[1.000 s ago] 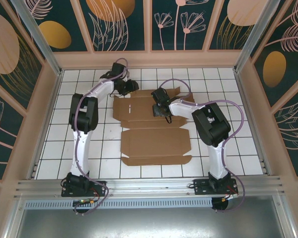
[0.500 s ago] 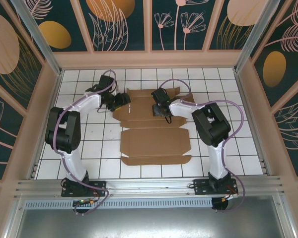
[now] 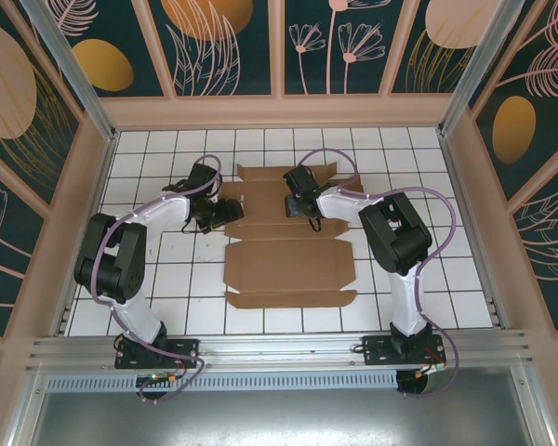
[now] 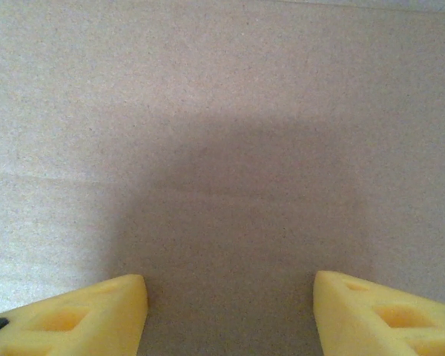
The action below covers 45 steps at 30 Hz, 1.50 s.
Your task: Fold the paper box
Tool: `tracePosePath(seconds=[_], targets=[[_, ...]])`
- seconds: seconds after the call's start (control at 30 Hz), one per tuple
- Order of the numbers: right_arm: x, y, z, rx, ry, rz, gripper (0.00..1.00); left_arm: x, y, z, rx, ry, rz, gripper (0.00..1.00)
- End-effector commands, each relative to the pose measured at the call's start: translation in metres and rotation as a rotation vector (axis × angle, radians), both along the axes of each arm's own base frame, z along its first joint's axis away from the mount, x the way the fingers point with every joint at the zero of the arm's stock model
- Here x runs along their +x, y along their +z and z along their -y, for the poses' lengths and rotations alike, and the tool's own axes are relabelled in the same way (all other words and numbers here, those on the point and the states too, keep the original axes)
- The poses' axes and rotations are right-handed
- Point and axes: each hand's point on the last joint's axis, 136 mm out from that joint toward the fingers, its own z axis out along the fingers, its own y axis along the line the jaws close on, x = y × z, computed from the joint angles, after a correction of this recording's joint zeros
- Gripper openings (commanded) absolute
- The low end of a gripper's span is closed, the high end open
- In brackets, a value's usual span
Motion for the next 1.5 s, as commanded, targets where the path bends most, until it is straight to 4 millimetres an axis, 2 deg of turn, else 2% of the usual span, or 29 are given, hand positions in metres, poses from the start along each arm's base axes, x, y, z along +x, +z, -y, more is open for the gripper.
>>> tracePosePath(seconds=[0.0, 0.2, 0.3, 0.5, 0.67, 0.77, 1.0, 1.03, 1.17, 1.47], targets=[[-0.059, -0.082, 0.028, -0.125, 0.009, -0.271, 0.61, -0.006, -0.003, 0.008, -0.027, -0.018, -0.007, 0.71], [-0.058, -0.08, 0.028, -0.124, 0.009, -0.266, 0.61, -0.008, -0.007, 0.017, -0.08, -0.016, -0.013, 0.7], [-0.059, -0.081, 0.028, -0.125, 0.01, -0.267, 0.62, -0.006, -0.002, 0.025, -0.108, -0.023, 0.003, 0.7], [-0.059, -0.08, 0.027, -0.127, 0.013, -0.263, 0.61, -0.001, 0.013, 0.028, -0.124, -0.018, 0.032, 0.69], [-0.06, -0.08, 0.025, -0.125, 0.016, -0.264, 0.61, -0.002, 0.02, 0.04, -0.164, -0.033, 0.033, 0.69], [-0.06, -0.08, 0.024, -0.124, 0.02, -0.264, 0.61, -0.004, 0.032, 0.048, -0.202, -0.045, 0.053, 0.68], [-0.062, -0.083, 0.026, -0.128, 0.019, -0.27, 0.61, -0.008, 0.028, 0.061, -0.222, -0.063, 0.049, 0.67], [-0.063, -0.084, 0.026, -0.129, 0.017, -0.273, 0.61, -0.009, 0.018, 0.062, -0.218, -0.063, 0.028, 0.67], [-0.064, -0.085, 0.027, -0.129, 0.013, -0.274, 0.61, -0.01, 0.005, 0.066, -0.219, -0.061, 0.004, 0.67], [-0.066, -0.084, 0.028, -0.129, 0.01, -0.273, 0.61, -0.014, -0.018, 0.072, -0.227, -0.06, -0.032, 0.67]])
